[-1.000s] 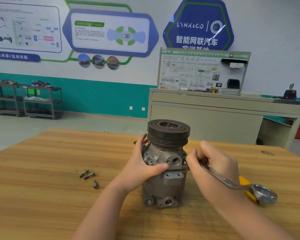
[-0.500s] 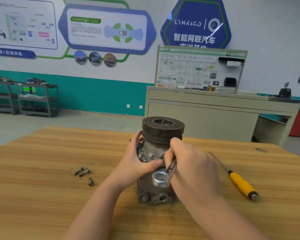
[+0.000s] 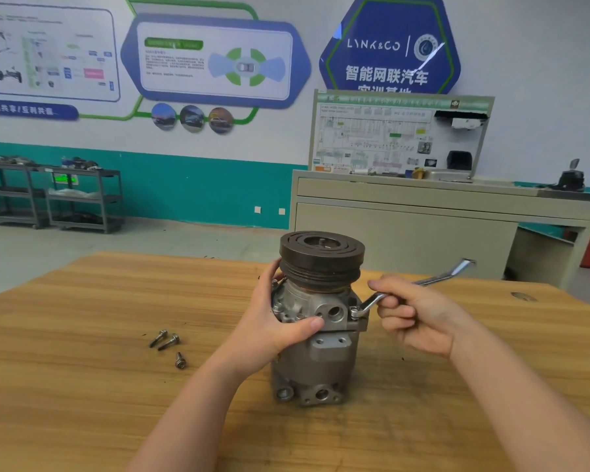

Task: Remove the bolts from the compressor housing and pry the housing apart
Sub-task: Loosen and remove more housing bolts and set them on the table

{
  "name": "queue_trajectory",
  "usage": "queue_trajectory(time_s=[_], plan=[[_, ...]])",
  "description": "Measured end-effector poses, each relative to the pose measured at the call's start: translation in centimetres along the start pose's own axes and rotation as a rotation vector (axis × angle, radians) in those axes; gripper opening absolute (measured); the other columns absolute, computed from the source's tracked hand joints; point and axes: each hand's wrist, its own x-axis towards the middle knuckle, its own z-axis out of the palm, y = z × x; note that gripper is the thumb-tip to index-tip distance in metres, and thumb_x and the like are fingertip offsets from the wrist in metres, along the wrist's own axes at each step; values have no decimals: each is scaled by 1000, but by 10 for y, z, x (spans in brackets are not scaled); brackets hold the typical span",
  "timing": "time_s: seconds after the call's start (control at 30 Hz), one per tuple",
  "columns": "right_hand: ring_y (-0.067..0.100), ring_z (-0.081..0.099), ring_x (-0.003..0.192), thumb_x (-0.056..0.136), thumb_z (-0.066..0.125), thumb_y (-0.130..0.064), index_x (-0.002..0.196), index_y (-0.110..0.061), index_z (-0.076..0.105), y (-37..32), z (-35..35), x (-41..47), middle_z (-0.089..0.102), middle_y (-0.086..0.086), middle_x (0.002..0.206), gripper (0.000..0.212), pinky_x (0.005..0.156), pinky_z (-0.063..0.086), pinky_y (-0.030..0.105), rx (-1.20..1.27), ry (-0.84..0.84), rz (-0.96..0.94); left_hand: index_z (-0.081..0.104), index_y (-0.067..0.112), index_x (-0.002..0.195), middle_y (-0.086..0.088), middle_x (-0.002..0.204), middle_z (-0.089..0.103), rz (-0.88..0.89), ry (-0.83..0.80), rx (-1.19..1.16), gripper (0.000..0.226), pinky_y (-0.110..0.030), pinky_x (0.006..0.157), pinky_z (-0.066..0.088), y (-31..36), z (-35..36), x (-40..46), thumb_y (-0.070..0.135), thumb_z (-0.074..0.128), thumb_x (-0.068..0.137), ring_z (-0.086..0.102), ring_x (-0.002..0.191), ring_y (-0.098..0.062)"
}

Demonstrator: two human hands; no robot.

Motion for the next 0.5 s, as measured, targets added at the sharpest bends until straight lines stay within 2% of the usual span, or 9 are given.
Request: queue_trajectory(time_s=[0.1, 0.2, 0.3, 0.4, 0.5], plan=[[2, 32, 27, 71, 67, -13, 61, -17, 40, -7, 2, 2, 43, -1, 43, 29, 31, 19, 11, -1, -24, -82, 19, 62, 131, 26, 140, 39, -2, -1, -5, 100, 0, 83, 42, 1, 0, 0, 60, 82, 52, 44, 117, 21], [4, 30, 27, 73, 70, -16, 56, -20, 36, -12, 5, -4, 42, 1, 42, 38, 32, 18, 12, 49, 102, -365, 18, 60, 132, 29, 137, 37, -8, 4, 14, 101, 3, 80, 40, 0, 0, 1, 62, 81, 52, 42, 111, 27], [10, 31, 28, 85, 64, -3, 47, -21, 34, -3, 9, -15, 43, 5, 41, 53, 34, 22, 14, -211, 263, -605, 19, 52, 140, 20, 143, 38, -12, 14, 15, 108, -5, 87, 42, 0, 1, 1, 62, 81, 51, 43, 124, 13], [11, 38, 31, 87, 61, -3, 47, -20, 37, 14, 14, -23, 49, 3, 41, 49, 35, 30, 16, -510, 366, -742, 21, 50, 141, 14, 145, 41, -7, 28, 6, 108, -5, 88, 43, 1, 1, 0, 60, 81, 51, 45, 126, 5], [9, 42, 33, 87, 62, -6, 51, -18, 35, 22, 17, -27, 52, 4, 42, 47, 36, 35, 17, -594, 393, -839, 23, 51, 140, 12, 144, 43, -4, 37, 2, 107, -5, 88, 45, 1, 2, -1, 59, 82, 51, 47, 126, 2]])
